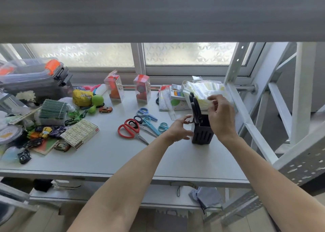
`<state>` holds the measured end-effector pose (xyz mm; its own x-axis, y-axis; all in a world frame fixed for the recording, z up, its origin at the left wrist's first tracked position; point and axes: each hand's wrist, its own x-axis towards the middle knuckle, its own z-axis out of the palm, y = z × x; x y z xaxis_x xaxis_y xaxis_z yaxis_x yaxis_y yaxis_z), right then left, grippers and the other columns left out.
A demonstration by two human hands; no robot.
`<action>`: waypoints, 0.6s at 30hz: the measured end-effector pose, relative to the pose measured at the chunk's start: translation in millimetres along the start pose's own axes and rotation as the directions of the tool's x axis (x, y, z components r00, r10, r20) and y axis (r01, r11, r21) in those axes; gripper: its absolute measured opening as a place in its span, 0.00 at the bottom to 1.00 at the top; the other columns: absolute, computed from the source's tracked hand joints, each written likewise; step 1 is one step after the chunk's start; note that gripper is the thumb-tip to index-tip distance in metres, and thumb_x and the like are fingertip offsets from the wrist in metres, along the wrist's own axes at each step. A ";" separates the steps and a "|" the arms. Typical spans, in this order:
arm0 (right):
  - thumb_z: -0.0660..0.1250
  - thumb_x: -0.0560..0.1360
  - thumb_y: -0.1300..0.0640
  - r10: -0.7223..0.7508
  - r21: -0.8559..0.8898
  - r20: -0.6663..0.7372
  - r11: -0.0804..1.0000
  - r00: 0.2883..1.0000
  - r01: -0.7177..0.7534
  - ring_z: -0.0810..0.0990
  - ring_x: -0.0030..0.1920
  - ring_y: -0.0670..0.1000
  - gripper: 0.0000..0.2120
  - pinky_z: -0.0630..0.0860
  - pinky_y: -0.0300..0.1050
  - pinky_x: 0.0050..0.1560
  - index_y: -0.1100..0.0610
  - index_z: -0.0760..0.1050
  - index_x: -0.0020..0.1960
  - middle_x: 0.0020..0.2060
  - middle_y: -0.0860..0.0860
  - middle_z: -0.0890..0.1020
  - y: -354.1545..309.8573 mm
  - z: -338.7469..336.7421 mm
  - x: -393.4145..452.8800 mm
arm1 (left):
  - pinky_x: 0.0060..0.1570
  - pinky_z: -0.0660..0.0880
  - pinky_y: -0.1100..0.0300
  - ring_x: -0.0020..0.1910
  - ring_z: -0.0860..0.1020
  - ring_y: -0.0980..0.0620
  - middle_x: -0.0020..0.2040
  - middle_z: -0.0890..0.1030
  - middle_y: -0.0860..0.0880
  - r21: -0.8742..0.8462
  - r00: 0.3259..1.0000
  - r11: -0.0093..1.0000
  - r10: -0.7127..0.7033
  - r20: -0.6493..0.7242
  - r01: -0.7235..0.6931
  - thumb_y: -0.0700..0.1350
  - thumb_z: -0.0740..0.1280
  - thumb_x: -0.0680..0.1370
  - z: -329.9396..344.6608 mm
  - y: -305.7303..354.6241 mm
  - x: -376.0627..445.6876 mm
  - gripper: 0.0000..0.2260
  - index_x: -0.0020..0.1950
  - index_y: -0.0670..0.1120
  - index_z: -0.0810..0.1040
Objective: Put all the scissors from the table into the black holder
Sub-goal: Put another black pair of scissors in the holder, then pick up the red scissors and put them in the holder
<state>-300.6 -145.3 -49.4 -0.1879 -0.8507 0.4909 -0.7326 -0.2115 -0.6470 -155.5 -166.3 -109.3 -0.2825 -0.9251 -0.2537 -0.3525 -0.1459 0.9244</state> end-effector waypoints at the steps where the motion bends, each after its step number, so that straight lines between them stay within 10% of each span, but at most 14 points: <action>1: 0.61 0.80 0.63 -0.042 0.075 -0.095 0.996 0.995 0.049 0.79 0.40 0.51 0.08 0.78 0.50 0.46 0.59 0.76 0.56 0.41 0.55 0.81 -7.8 -3.1 -2.1 | 0.49 0.82 0.52 0.57 0.79 0.42 0.67 0.71 0.41 -0.014 0.999 1.000 0.017 -0.045 -0.017 0.31 0.68 0.74 -4.4 -3.4 -1.6 0.31 0.75 0.47 0.66; 7: 0.59 0.80 0.61 -0.303 0.278 -0.135 0.902 0.943 0.329 0.68 0.31 0.41 0.05 0.63 0.30 0.34 0.58 0.74 0.52 0.32 0.44 0.70 -64.4 9.7 -42.8 | 0.47 0.81 0.57 0.47 0.82 0.46 0.59 0.81 0.40 0.028 0.837 0.999 0.049 -0.546 -0.040 0.33 0.61 0.78 -70.6 -40.7 -19.3 0.15 0.64 0.40 0.77; 12: 0.61 0.80 0.59 -0.230 0.128 0.426 0.973 0.875 0.194 0.79 0.44 0.51 0.11 0.77 0.50 0.48 0.58 0.75 0.60 0.51 0.53 0.79 -76.0 84.9 -75.2 | 0.62 0.72 0.54 0.61 0.77 0.41 0.64 0.76 0.40 0.045 0.556 0.968 -0.104 -0.825 0.247 0.36 0.60 0.78 -126.5 -83.3 -38.0 0.15 0.64 0.41 0.77; 18: 0.60 0.79 0.61 -0.008 -0.096 0.756 0.988 0.654 0.122 0.75 0.61 0.61 0.18 0.72 0.53 0.61 0.59 0.70 0.68 0.63 0.58 0.72 -83.6 159.0 -78.5 | 0.70 0.65 0.51 0.72 0.68 0.40 0.73 0.69 0.39 0.089 0.618 0.866 -0.276 -0.736 0.493 0.40 0.61 0.79 -162.1 -111.2 -47.8 0.23 0.74 0.42 0.68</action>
<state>-120.5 -137.3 -126.6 0.3775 -0.9188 -0.1152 -0.8093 -0.2668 -0.5234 41.9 -162.6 -153.8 0.5792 -0.7897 -0.2024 -0.5238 -0.5508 0.6499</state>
